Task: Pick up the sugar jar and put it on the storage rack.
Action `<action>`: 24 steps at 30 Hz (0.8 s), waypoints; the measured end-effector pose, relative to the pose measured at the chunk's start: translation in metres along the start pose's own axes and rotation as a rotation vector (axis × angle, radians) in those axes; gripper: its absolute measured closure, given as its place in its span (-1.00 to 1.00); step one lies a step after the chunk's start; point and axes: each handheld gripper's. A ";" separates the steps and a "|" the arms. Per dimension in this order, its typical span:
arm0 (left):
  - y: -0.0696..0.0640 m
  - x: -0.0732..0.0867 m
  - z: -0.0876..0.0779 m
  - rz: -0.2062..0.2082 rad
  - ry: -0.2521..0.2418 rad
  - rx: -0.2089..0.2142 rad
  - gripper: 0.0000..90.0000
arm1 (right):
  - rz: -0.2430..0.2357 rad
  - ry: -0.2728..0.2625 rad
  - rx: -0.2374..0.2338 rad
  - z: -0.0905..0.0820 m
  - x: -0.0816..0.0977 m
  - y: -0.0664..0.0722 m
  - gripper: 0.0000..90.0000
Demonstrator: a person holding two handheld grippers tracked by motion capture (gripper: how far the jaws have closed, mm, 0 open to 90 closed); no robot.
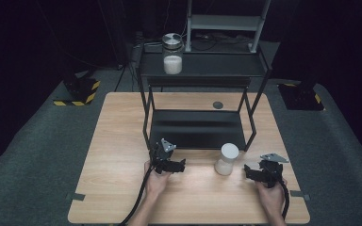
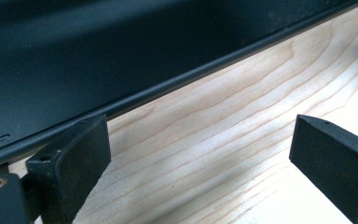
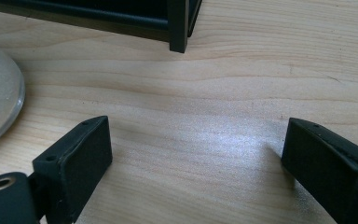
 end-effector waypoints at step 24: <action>-0.015 0.013 0.015 -0.010 0.027 -0.056 -0.89 | -0.001 -0.002 -0.003 0.000 0.000 0.000 -0.79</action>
Point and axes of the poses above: each handheld gripper's, and its own axes: z roughly forward along the jaws, x roughly out of its underside, y roughly to its left, and after that the axes turned 14 degrees about z, right-handed
